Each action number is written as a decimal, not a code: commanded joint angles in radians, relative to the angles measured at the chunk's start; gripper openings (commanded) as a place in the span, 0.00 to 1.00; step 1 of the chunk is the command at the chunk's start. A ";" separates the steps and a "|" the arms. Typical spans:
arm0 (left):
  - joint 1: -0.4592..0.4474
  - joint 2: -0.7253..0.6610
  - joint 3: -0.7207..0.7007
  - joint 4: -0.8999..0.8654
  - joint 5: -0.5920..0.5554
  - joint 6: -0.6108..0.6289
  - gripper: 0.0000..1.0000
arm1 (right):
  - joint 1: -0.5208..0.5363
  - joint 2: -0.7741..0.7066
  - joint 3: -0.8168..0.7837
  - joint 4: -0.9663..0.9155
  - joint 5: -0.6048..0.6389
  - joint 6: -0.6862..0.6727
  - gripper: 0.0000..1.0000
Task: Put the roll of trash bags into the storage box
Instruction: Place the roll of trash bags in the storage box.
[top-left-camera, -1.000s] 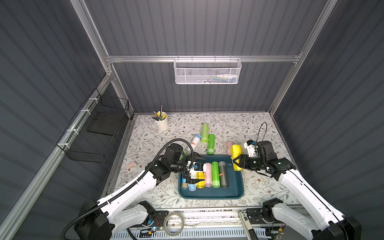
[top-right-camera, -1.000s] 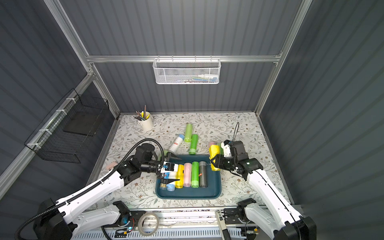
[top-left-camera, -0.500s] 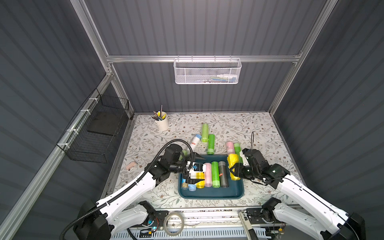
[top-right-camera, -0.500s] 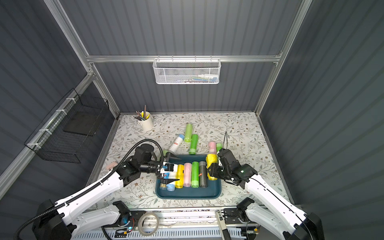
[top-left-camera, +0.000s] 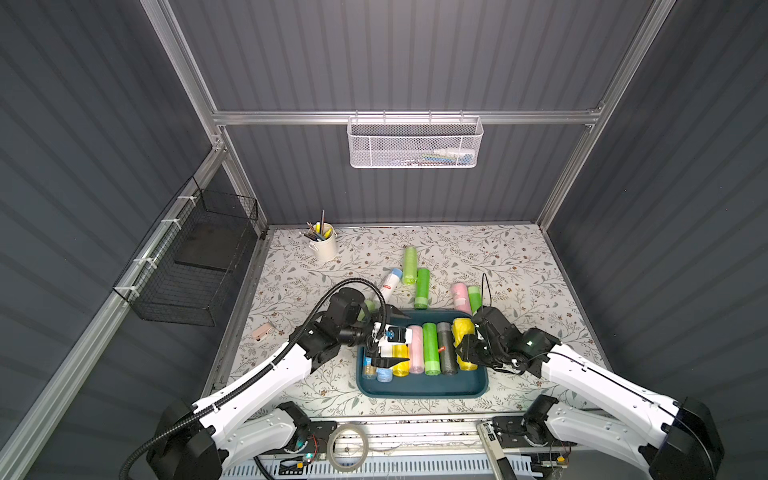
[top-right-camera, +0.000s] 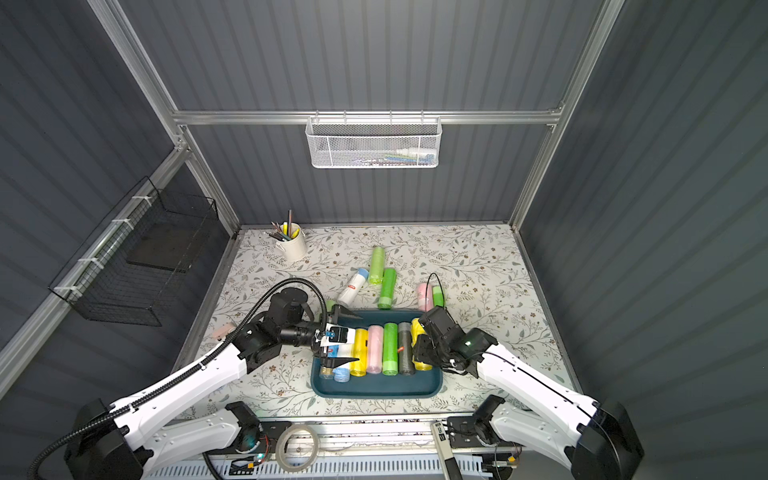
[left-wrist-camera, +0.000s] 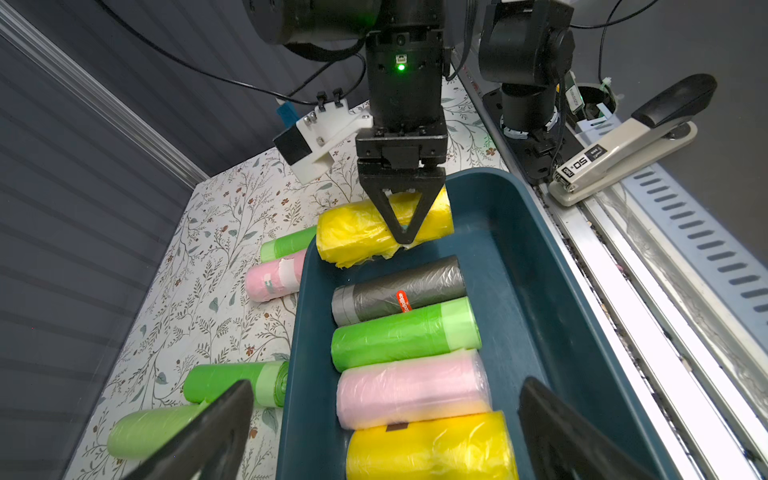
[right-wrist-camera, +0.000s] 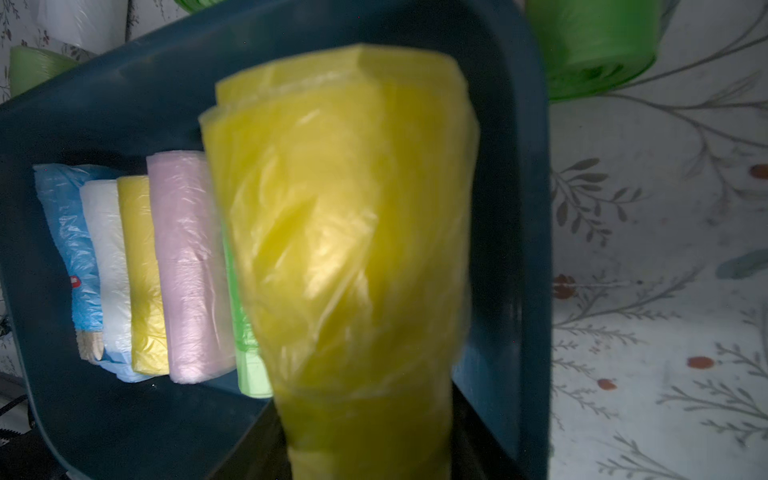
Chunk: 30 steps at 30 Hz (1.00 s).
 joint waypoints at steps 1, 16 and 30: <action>-0.006 0.004 0.011 -0.020 0.009 0.003 1.00 | 0.008 0.021 -0.014 0.037 0.030 0.015 0.49; -0.006 -0.002 0.007 -0.020 0.002 0.008 1.00 | 0.025 0.106 0.000 0.060 0.050 -0.004 0.49; -0.005 0.001 0.011 -0.024 0.002 0.009 1.00 | 0.034 0.165 0.006 0.076 0.061 0.004 0.49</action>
